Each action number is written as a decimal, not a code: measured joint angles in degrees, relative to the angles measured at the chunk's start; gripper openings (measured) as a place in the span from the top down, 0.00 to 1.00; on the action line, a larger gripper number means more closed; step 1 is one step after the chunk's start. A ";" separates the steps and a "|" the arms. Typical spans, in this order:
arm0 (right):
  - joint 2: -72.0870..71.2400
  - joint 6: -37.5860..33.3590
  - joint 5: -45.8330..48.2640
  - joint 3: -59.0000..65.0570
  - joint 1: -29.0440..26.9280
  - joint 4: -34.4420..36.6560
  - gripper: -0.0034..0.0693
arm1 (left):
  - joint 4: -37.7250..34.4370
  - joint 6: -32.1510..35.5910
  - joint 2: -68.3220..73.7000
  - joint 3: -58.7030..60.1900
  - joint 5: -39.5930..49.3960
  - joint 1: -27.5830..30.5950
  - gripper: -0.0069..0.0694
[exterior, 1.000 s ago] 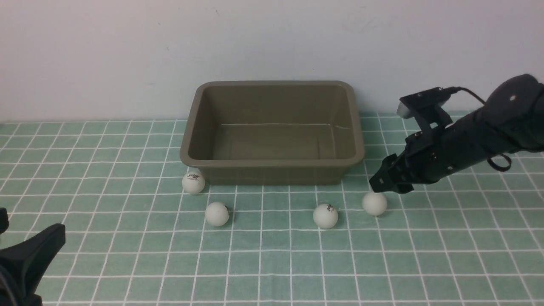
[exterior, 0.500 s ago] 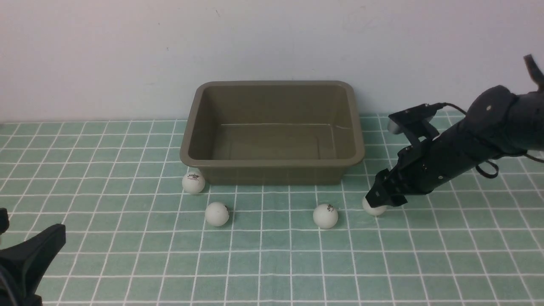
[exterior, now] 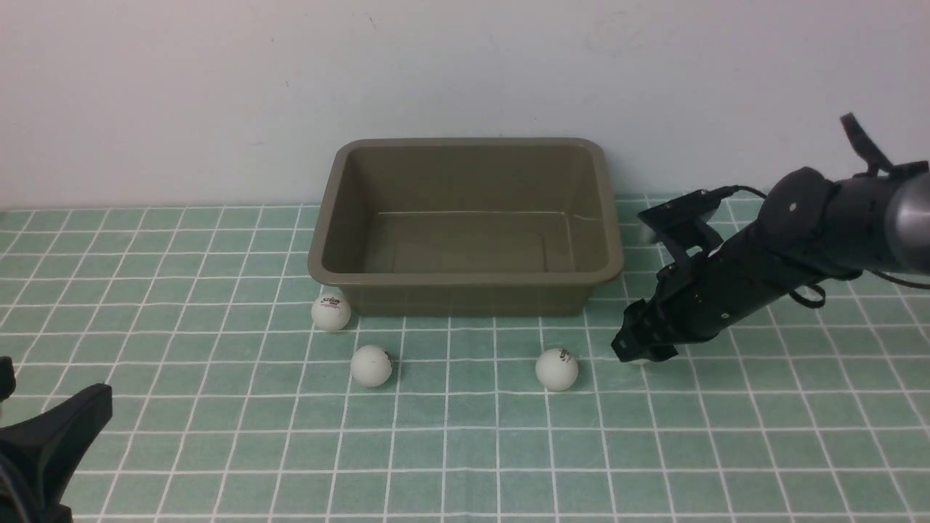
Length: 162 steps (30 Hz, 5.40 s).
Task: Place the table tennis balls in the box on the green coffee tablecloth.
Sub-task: 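Reach for and grasp a ping pong ball on the table, then release the ping pong ball into the bin and lift the gripper away, then reach for and grasp a ping pong ball on the table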
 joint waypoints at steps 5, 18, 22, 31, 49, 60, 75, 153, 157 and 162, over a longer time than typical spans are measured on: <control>-5.48 -0.45 -0.46 -0.71 0.06 1.23 0.46 | 0.00 0.00 0.00 0.00 0.38 0.00 0.29; -0.14 -9.69 8.48 -20.82 0.41 14.76 0.46 | 0.00 0.00 0.00 0.00 0.38 0.00 0.29; 5.26 -8.39 11.76 -26.67 0.61 13.80 0.46 | 0.00 0.00 0.00 0.00 0.38 0.00 0.29; 10.89 -6.01 16.39 -32.72 0.61 10.73 0.27 | 0.00 0.00 0.00 0.00 0.38 0.00 0.29; -14.55 9.53 32.43 -33.89 0.40 -10.12 0.34 | 0.00 0.00 0.00 0.00 1.42 0.00 0.29; -16.54 18.28 32.09 -17.36 5.32 -1.59 0.35 | 0.00 0.05 0.00 0.00 1.42 0.00 0.29; -9.49 22.52 -8.91 7.36 16.04 3.07 0.35 | 0.00 0.05 0.00 0.00 1.42 0.00 0.29; -18.01 21.40 -7.11 7.19 20.96 -4.80 0.25 | 0.00 0.41 0.00 0.00 1.62 0.00 0.29; -13.38 21.44 -7.28 6.80 22.77 -4.38 0.25 | 0.00 0.41 0.00 0.00 1.62 0.00 0.29; -8.53 22.11 -7.33 4.03 22.84 -4.43 0.24 | 0.00 0.41 0.00 0.00 1.62 0.00 0.29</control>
